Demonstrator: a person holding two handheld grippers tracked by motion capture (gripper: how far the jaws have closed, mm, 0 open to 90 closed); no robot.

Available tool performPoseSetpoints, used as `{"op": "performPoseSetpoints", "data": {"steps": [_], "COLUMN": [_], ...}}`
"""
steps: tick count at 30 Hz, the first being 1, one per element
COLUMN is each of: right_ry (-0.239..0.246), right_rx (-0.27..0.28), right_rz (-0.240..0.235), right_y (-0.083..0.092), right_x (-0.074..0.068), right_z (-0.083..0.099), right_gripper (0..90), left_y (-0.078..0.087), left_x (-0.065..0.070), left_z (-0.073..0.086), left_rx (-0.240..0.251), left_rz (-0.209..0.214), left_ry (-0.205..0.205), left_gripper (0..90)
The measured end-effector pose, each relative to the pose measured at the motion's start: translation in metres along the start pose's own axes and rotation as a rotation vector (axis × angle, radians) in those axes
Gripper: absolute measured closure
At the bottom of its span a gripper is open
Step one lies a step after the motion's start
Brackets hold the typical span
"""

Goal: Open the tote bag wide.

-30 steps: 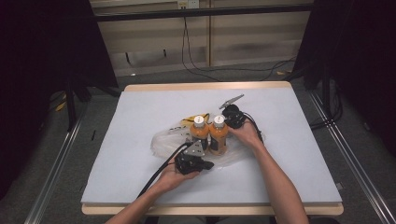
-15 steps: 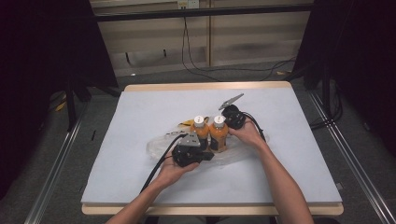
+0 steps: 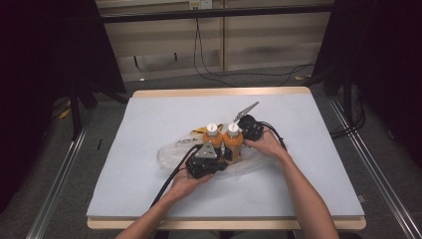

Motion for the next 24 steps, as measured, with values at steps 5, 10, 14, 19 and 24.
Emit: {"op": "performPoseSetpoints", "data": {"steps": [5, 10, 14, 19, 24], "right_ry": [-0.007, -0.01, -0.024, -0.011, -0.032], "right_rx": [-0.01, 0.036, 0.044, 0.001, 0.029], "right_rz": [0.045, 0.109, 0.128, 0.215, 0.259], "right_y": [-0.006, -0.004, -0.004, -0.006, -0.008], "right_x": [0.009, 0.022, 0.028, 0.041, 0.054], "right_z": [-0.001, -0.007, -0.01, -0.023, -0.033], "right_gripper": [90.0, 90.0, 90.0, 90.0, 90.0], "left_y": [-0.005, -0.003, -0.001, -0.001, 0.001], "left_x": [0.007, 0.013, 0.021, 0.02, 0.025], "left_z": [0.009, 0.009, 0.009, 0.009, 0.01], "left_rx": [-0.037, -0.039, -0.048, -0.057, -0.057], "left_rz": [0.003, 0.037, 0.045, 0.064, 0.082], "left_ry": [-0.025, -0.038, -0.071, -0.058, -0.061], "left_gripper": [90.0, 90.0, 90.0, 90.0, 90.0]}}
Point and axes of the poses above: each handheld gripper's, and its own axes: y roughly backward along the jaws, z roughly out of its underside, x roughly to its right, the point moved 10 cm from there along -y, roughly forward along the jaws, and after that the axes turned 15 degrees about -z, right-handed, at the moved point
